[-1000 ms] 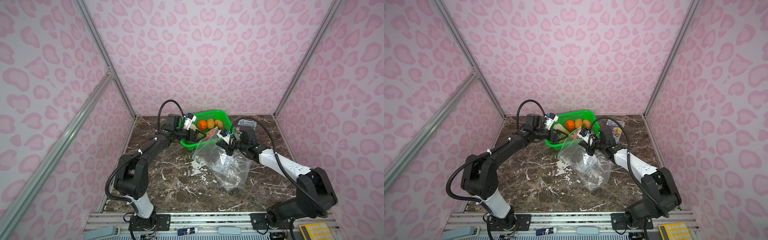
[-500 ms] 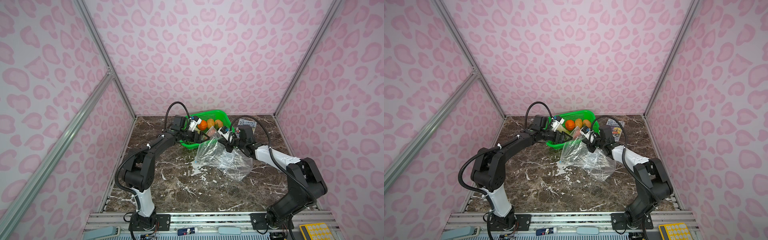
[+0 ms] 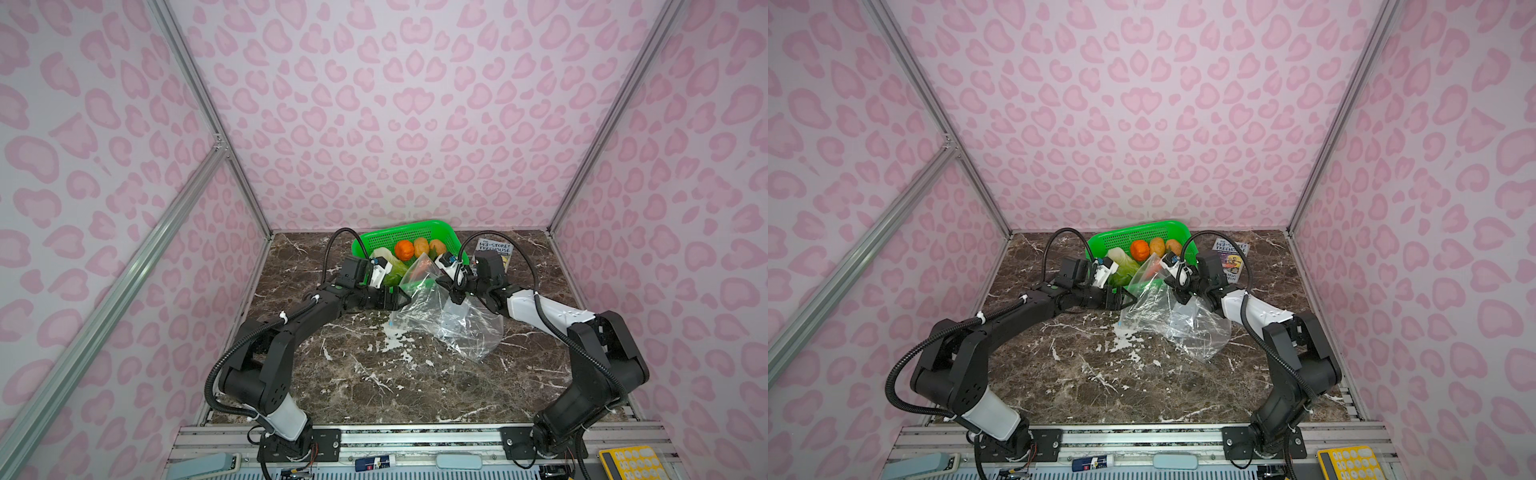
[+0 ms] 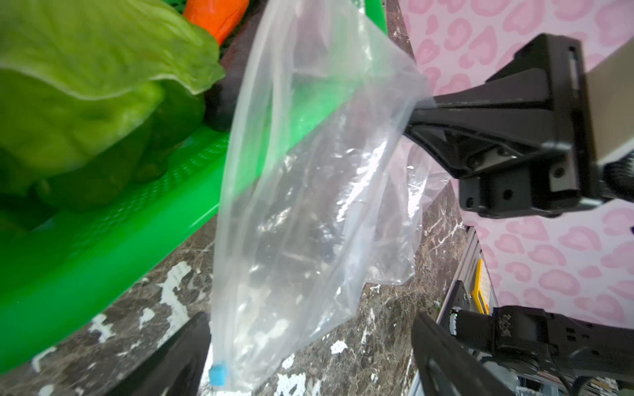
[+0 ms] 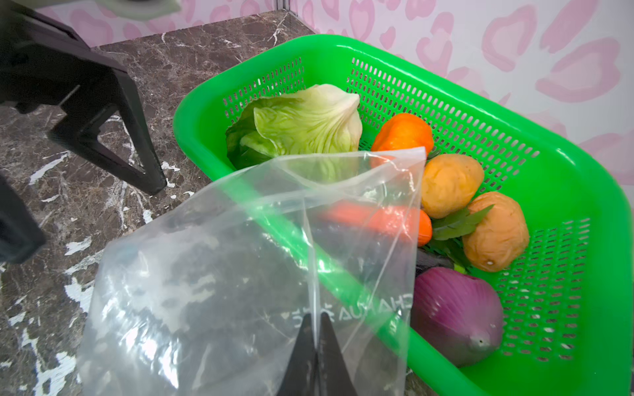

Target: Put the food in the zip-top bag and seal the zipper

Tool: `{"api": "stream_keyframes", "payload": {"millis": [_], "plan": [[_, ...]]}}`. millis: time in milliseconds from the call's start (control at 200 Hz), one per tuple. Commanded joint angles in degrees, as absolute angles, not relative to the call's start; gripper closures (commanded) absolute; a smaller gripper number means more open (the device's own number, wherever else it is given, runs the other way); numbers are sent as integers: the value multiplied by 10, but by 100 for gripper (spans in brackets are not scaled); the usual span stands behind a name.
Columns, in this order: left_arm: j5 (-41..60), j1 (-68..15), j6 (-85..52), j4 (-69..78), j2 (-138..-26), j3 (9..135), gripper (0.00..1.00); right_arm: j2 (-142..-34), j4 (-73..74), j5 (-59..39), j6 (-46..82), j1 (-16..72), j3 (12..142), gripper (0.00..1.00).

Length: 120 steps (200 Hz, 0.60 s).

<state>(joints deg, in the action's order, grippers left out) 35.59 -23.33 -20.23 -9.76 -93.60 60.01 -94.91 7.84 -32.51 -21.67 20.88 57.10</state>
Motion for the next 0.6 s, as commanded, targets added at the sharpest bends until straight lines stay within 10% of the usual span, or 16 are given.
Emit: {"api": "stream_keyframes", "payload": {"millis": [0, 595], "plan": [[340, -233, -218, -81, -951, 606, 7, -947, 95, -324, -216, 209, 566, 100], [368, -254, -205, -38, -1000, 643, 15, -943, 98, -338, -211, 209, 569, 100]]}}
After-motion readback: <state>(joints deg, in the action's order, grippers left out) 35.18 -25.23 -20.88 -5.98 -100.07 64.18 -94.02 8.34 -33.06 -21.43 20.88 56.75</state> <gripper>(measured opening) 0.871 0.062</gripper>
